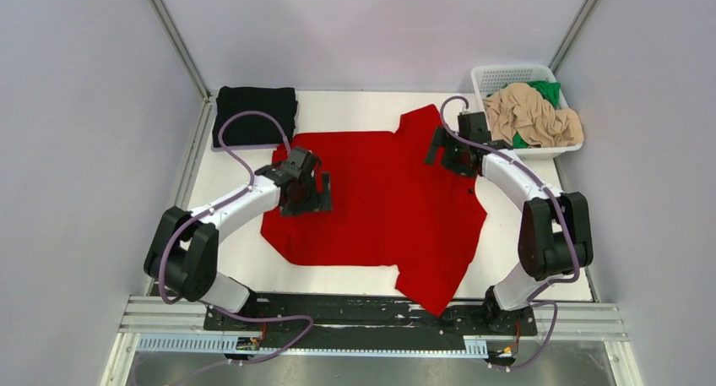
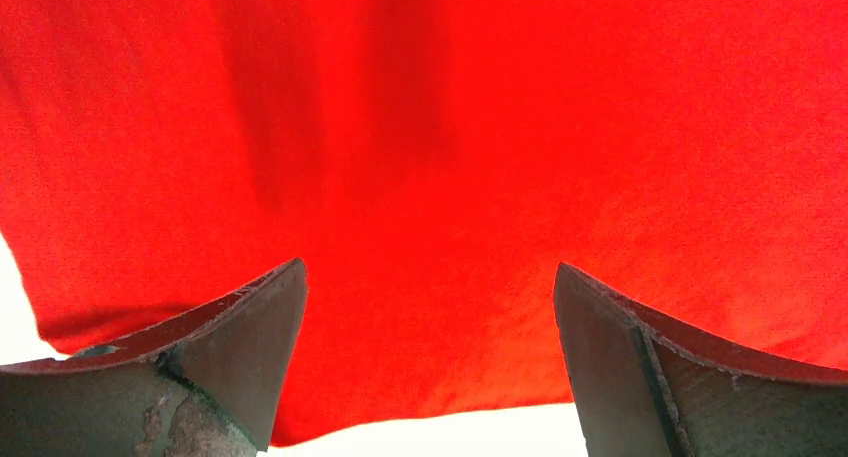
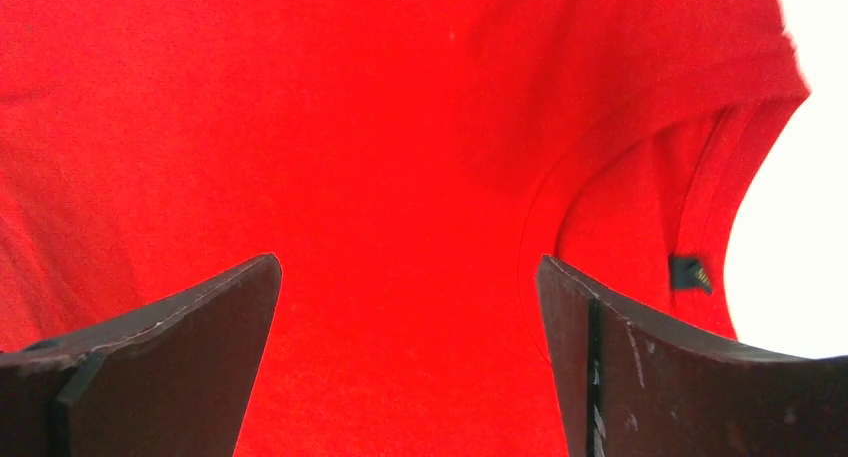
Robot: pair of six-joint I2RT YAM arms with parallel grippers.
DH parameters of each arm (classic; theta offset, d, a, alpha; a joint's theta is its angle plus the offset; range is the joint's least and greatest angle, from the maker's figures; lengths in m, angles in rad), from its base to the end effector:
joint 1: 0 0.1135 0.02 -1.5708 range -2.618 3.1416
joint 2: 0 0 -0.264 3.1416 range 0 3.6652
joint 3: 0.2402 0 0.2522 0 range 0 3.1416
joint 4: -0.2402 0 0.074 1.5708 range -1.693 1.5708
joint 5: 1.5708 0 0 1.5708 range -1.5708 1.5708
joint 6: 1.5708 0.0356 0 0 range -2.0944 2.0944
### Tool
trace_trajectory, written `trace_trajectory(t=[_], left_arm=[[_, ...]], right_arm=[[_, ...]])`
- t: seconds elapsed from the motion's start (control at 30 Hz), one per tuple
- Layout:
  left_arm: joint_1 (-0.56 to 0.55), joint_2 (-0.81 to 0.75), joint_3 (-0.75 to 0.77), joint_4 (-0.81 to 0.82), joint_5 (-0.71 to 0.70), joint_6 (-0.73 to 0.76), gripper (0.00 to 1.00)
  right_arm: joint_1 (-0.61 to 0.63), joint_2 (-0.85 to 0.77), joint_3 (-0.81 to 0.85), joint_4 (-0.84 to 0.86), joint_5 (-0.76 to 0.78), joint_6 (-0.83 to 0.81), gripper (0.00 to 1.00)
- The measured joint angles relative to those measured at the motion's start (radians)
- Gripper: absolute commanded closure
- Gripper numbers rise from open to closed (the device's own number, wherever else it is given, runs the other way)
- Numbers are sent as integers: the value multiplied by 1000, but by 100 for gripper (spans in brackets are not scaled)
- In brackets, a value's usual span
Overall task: Fold and stack the t-shirts
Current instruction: Grab the side of the flattened tshirt closest away from the robot with both arms
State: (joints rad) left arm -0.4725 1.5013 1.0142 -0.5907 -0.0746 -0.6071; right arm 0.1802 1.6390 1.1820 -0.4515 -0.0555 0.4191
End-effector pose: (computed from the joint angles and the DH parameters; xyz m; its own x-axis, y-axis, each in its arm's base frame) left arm 0.2666 -0.1333 0.2188 -0.8852 -0.1864 -0.4262 -0.1005 0.9712 -0.2161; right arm 0.3456 0.0650 0.2363 -0.7951 0.2682 -0.5439 0.1216 0.9492 0.2902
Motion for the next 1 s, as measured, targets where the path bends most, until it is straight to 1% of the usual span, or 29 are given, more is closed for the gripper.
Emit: trace_trajectory(t=[0.1, 0.23, 0.3, 0.47, 0.57, 0.73, 0.87, 1.0], left_arm=[[-26, -35, -129, 2, 30, -55, 0], [-27, -85, -217, -25, 7, -133, 0], [-27, -128, -240, -52, -26, -172, 0], [-27, -249, -270, -187, -151, -277, 0], [-27, -267, -292, -276, -195, -328, 0], [-27, -285, -314, -403, -230, -398, 0], [-27, -354, -315, -428, -235, -441, 0], [-27, -453, -367, -382, -244, -522, 0]], right_arm=[[7, -12, -69, 18, -15, 15, 0], [6, -12, -138, 24, -14, 28, 0], [6, -12, -155, 23, -11, 30, 0], [6, -11, -159, 33, 8, 32, 0], [6, -11, -161, 38, 24, 32, 0], [2, -13, -170, 44, 34, 32, 0], [0, -24, -182, 45, 37, 32, 0], [0, -55, -193, 48, 39, 32, 0]])
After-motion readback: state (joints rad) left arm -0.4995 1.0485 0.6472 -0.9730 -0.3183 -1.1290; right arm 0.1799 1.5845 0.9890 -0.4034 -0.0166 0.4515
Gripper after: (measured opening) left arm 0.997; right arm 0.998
